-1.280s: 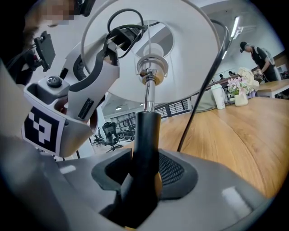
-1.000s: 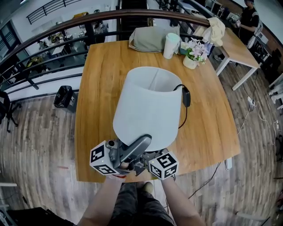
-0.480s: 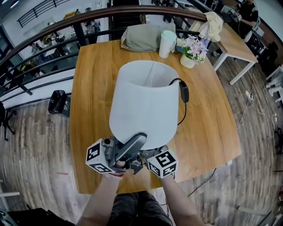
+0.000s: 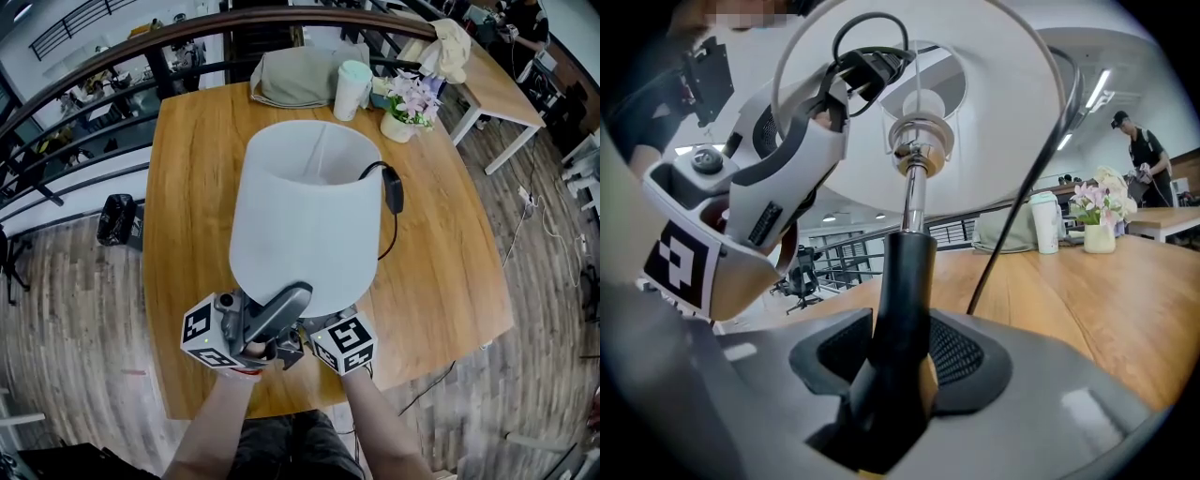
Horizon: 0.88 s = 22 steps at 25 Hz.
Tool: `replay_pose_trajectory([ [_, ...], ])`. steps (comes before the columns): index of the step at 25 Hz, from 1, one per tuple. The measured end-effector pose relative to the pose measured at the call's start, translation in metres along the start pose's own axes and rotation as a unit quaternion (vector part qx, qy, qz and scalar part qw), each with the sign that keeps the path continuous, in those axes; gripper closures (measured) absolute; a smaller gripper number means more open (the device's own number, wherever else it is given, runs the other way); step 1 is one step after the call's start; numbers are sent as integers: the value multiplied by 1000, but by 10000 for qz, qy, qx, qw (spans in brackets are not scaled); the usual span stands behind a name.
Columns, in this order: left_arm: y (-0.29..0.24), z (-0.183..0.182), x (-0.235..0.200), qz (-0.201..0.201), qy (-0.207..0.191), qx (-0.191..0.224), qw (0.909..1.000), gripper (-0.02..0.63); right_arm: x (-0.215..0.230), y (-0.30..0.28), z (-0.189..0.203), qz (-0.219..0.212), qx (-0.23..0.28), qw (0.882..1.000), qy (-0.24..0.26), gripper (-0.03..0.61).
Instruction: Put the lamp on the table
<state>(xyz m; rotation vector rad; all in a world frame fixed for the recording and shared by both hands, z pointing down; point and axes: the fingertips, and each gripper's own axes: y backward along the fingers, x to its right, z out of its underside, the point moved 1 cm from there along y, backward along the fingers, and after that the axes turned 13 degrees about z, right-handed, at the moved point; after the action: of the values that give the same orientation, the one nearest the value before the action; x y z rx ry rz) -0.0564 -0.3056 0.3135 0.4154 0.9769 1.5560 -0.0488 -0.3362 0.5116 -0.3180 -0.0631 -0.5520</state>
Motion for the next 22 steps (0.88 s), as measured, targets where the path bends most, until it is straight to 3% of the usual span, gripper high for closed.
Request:
replay_pose_trajectory([
  [22,7,22,35,-31,33,-20,10000,574,-2,42,9,468,-34,9987,193,368],
])
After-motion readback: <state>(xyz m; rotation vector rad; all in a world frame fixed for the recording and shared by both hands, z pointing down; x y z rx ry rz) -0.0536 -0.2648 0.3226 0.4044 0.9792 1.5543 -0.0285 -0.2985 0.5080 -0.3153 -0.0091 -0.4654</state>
